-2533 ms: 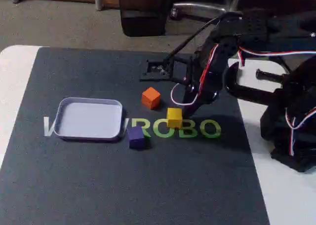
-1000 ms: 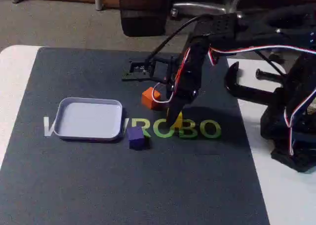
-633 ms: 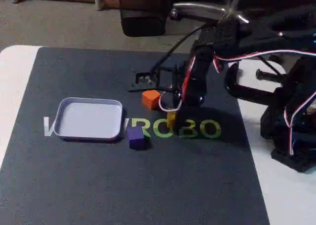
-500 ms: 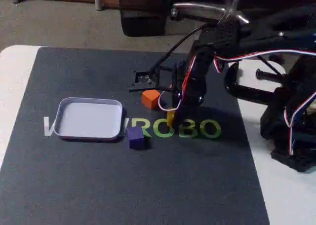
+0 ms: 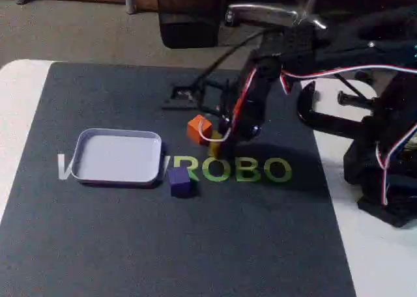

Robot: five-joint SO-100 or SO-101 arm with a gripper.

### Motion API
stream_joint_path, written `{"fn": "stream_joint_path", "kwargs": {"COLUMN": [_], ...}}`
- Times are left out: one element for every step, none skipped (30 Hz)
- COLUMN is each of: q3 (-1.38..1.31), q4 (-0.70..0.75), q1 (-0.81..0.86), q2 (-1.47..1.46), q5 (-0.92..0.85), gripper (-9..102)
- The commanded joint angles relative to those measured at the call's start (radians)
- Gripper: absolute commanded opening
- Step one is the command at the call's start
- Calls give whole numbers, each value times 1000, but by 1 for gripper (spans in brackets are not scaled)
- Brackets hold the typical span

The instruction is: Move blocks one by one until all three blocks are in the tray.

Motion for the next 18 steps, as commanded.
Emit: {"fn": "stream_joint_path", "kwargs": {"q3": [-198, -239, -275, -310, -353, -393, -434, -472, -508, -541, -575, -612, -652, -689, -721, -744, -762, -773], "q4": [78, 81, 83, 83, 83, 83, 83, 83, 83, 83, 83, 83, 83, 83, 83, 83, 83, 83], "q1": [-43, -57, -74, -87, -98, -109, -117, -123, -129, -133, -137, -140, -140, -140, -140, -140, -138, -137], "q2": [-32, -46, -58, -74, -92, -115, -138, -164, -189, -213, -239, -267, -296, -324, -348, -368, -383, -396], "q5": [109, 141, 170, 198, 230, 261, 291, 316, 336, 354, 373, 391, 410, 425, 436, 437, 437, 437], "gripper": [-8, -8, -8, -8, -8, -8, -8, -8, -8, -8, -8, -8, -8, -7, -7, -7, -7, -7]}}
